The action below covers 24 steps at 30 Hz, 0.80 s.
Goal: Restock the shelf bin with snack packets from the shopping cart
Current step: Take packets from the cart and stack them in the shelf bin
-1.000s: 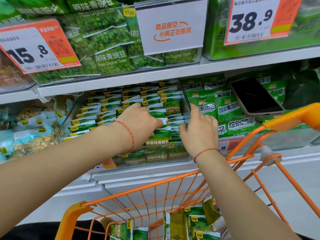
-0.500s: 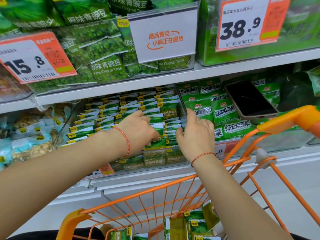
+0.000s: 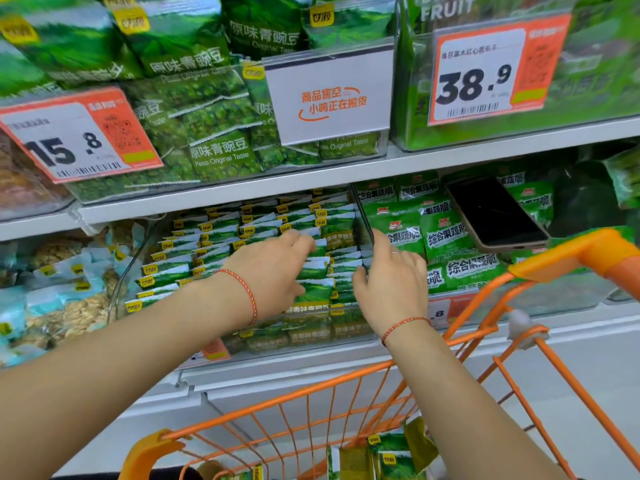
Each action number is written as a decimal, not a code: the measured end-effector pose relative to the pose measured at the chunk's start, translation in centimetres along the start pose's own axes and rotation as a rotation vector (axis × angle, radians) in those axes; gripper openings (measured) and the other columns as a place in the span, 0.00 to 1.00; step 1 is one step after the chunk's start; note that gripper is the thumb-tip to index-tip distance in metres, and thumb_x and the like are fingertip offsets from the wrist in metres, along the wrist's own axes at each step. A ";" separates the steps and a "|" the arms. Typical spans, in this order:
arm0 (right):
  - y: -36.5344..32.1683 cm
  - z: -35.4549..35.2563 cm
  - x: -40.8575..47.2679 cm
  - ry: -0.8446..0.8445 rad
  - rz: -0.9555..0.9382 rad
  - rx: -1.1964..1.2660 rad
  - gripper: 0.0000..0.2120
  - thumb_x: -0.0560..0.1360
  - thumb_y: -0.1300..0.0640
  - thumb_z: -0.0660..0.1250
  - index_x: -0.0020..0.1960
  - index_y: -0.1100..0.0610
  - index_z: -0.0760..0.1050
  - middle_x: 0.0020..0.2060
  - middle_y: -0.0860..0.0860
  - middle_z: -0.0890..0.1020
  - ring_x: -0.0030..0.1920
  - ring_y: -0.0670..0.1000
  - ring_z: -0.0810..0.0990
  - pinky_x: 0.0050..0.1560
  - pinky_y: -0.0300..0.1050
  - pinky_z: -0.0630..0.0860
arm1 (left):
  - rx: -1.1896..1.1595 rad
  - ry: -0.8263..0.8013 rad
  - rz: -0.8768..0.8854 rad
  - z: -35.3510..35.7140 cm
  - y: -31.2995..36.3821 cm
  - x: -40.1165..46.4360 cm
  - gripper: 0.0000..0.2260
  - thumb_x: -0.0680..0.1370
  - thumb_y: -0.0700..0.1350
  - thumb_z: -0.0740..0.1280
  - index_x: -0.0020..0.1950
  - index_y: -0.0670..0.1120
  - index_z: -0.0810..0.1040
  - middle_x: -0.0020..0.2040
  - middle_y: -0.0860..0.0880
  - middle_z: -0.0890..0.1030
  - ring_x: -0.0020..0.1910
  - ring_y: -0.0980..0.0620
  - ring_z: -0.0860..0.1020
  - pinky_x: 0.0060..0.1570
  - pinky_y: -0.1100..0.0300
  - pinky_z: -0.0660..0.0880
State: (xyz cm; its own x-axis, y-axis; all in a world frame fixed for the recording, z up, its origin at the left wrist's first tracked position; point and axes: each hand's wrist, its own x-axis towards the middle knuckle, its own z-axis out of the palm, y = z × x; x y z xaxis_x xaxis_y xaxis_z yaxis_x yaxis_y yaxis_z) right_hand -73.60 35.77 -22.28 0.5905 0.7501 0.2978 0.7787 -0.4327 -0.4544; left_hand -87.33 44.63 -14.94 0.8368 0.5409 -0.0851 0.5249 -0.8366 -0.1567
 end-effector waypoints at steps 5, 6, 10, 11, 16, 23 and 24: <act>0.0 0.1 -0.1 -0.010 0.004 -0.006 0.27 0.78 0.54 0.58 0.75 0.57 0.56 0.52 0.54 0.80 0.57 0.57 0.73 0.64 0.47 0.59 | -0.049 -0.001 -0.010 1.6 0.1 0.1 0.14 0.81 0.47 0.60 0.67 0.53 0.72 0.60 0.50 0.80 0.58 0.48 0.77 0.55 0.52 0.75; 0.0 0.1 0.0 -0.005 0.003 -0.008 0.27 0.78 0.54 0.58 0.75 0.56 0.56 0.52 0.54 0.80 0.57 0.57 0.73 0.64 0.47 0.59 | -0.057 -0.014 -0.015 1.7 0.2 0.2 0.13 0.81 0.47 0.60 0.66 0.53 0.73 0.58 0.50 0.81 0.57 0.48 0.78 0.54 0.52 0.76; 0.0 0.0 -0.1 -0.002 0.005 -0.013 0.27 0.78 0.53 0.58 0.75 0.56 0.55 0.52 0.53 0.79 0.57 0.56 0.73 0.64 0.46 0.59 | -0.249 -0.076 -0.008 2.1 -0.8 1.1 0.06 0.80 0.45 0.62 0.52 0.52 0.79 0.46 0.49 0.81 0.45 0.50 0.77 0.50 0.56 0.75; -0.1 -0.1 -0.1 -0.004 0.002 -0.015 0.27 0.78 0.53 0.58 0.75 0.56 0.55 0.52 0.53 0.79 0.57 0.55 0.73 0.64 0.46 0.58 | -0.317 -0.053 -0.013 1.8 -1.1 1.4 0.05 0.80 0.47 0.62 0.48 0.53 0.78 0.41 0.49 0.78 0.41 0.51 0.75 0.47 0.58 0.73; -0.1 -0.1 -0.1 -0.006 0.003 -0.005 0.27 0.79 0.54 0.58 0.75 0.56 0.55 0.54 0.53 0.79 0.58 0.55 0.72 0.64 0.45 0.58 | -0.262 0.040 -0.116 -0.3 -1.6 2.2 0.09 0.80 0.45 0.63 0.56 0.47 0.81 0.49 0.50 0.82 0.49 0.52 0.79 0.49 0.61 0.74; 0.0 -0.1 -0.1 0.005 -0.007 -0.009 0.27 0.78 0.54 0.57 0.75 0.56 0.55 0.54 0.53 0.79 0.58 0.55 0.72 0.64 0.45 0.57 | -0.138 -0.153 -0.139 -0.4 -1.8 3.6 0.07 0.79 0.41 0.62 0.47 0.52 0.76 0.46 0.50 0.81 0.47 0.49 0.78 0.46 0.55 0.75; 0.0 0.0 -0.2 0.002 -0.010 -0.006 0.27 0.78 0.54 0.57 0.75 0.56 0.55 0.54 0.53 0.79 0.58 0.55 0.71 0.64 0.45 0.57 | -0.142 -0.143 -0.144 -0.4 -1.9 3.6 0.07 0.80 0.41 0.61 0.47 0.51 0.74 0.45 0.50 0.80 0.46 0.49 0.77 0.44 0.56 0.74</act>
State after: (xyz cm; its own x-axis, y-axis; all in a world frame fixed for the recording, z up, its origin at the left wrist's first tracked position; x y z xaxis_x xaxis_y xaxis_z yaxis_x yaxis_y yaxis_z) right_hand -73.68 35.63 -22.33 0.5830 0.7533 0.3043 0.7860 -0.4280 -0.4462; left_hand -85.27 48.17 -14.56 0.7267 0.6536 -0.2116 0.6621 -0.7484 -0.0378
